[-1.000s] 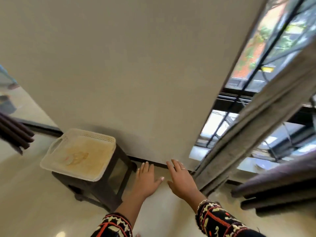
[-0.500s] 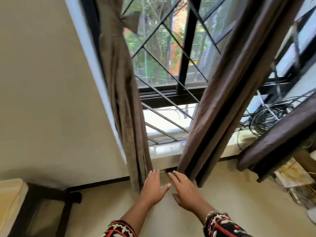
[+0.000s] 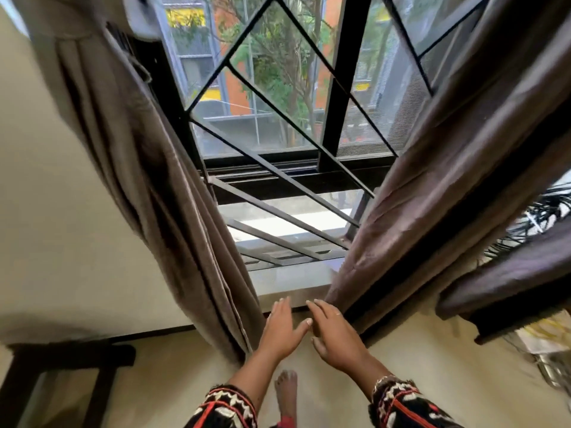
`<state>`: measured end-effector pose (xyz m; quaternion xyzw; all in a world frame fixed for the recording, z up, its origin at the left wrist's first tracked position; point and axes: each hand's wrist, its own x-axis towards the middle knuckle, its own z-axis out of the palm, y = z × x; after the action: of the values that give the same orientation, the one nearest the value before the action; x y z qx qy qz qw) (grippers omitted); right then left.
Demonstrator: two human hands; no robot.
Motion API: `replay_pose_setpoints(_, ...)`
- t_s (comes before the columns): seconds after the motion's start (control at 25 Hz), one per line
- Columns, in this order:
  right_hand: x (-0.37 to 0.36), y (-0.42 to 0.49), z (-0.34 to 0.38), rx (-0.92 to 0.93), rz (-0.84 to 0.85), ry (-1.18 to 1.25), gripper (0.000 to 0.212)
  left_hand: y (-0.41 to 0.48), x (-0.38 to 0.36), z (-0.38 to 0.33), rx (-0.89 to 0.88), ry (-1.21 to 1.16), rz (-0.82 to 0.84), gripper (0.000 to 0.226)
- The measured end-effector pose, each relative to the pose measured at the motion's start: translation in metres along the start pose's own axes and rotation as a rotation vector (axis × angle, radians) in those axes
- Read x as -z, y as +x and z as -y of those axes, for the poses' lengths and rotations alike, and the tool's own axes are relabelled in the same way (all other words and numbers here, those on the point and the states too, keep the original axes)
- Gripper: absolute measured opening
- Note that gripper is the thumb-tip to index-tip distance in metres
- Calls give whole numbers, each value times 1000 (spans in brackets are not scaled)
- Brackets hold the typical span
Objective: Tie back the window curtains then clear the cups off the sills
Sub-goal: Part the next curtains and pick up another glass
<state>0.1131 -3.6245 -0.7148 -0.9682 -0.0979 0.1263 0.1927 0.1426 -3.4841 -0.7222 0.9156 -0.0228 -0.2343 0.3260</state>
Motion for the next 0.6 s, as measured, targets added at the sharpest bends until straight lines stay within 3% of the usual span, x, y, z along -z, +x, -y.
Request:
replay_pose_setpoints(0.28, -32, 100, -19, -177, 38, 259, 69, 79, 26, 20, 114, -152, 33, 66)
replay_pose_setpoints(0.6, -122, 188, -75, -301, 172, 378, 71, 174, -19, 74, 265, -258, 1, 65)
